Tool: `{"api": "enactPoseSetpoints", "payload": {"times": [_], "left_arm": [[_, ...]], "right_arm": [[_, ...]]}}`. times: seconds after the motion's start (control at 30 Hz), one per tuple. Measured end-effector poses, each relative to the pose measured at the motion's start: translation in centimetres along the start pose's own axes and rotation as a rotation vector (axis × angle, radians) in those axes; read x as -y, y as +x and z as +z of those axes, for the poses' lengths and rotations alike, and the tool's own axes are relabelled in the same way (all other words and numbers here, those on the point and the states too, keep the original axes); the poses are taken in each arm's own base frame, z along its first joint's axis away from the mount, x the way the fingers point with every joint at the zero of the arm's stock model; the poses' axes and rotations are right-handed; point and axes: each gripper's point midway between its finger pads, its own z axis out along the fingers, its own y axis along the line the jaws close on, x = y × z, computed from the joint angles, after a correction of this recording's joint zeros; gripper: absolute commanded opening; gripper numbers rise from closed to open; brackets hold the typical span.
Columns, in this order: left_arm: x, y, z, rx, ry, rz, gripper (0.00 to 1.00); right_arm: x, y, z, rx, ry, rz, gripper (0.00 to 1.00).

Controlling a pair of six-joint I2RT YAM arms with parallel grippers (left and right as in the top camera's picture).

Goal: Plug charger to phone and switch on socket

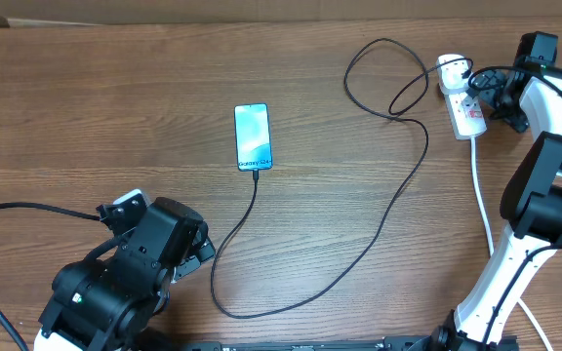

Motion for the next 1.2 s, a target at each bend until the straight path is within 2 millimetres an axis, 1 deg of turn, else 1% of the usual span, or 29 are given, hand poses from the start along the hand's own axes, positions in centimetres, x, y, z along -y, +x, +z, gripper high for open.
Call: {"api": "enactPoseSetpoints", "payload": {"times": [0.2,0.67,0.93,1.2], "left_arm": [[0.0,0.0,0.0,0.0,0.0,0.0,1.0],[0.0,0.0,0.0,0.0,0.0,0.0,1.0],[0.0,0.0,0.0,0.0,0.0,0.0,1.0],[0.0,0.0,0.0,0.0,0.0,0.0,0.99]], "right_arm": [[0.2,0.0,0.3,-0.007,-0.01,0.01,1.0],[-0.2,0.4,0.2,-0.032,-0.049,0.008,1.0],[-0.7,0.8,0.1,-0.059,-0.1,-0.042,1.0],[-0.7,1.0,0.1,-0.071,-0.11,-0.058,1.0]]}}
